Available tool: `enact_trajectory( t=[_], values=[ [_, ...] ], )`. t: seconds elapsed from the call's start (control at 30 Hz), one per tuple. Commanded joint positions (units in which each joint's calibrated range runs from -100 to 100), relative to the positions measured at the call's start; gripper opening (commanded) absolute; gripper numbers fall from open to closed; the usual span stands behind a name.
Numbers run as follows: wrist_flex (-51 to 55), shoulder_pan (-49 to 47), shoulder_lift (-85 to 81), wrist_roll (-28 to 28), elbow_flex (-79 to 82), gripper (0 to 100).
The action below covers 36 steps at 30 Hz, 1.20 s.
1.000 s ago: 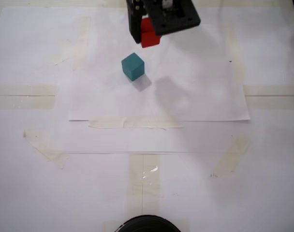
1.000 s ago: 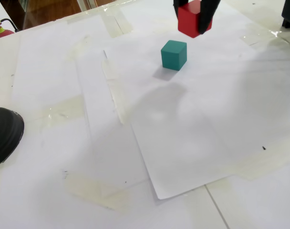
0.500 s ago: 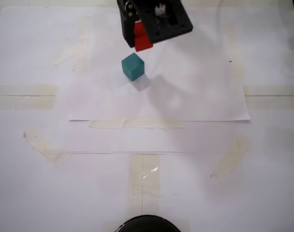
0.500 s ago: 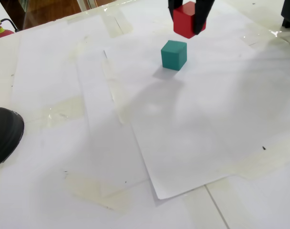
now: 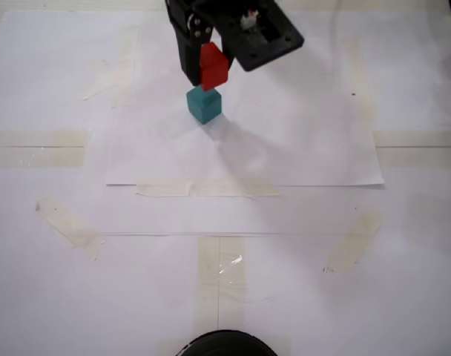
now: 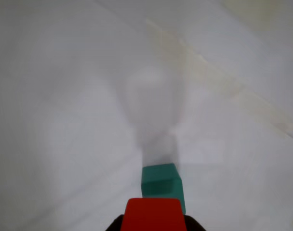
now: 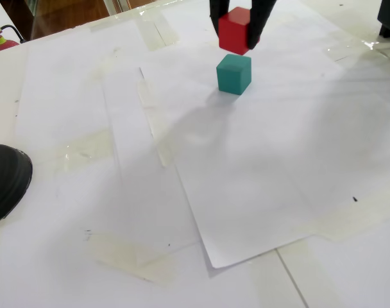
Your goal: Put the red cube on the top of the blue cube.
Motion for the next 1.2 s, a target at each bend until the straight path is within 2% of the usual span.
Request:
enact_trajectory(
  t=[0.0, 0.6, 1.17],
  values=[
    [-0.8, 0.68, -0.59, 1.71, -4.57, 7],
    [-1.37, 2.04, 1.81, 5.08, -3.66, 7],
    [-4.22, 2.19, 4.99, 5.96, -3.11, 7]
  ],
)
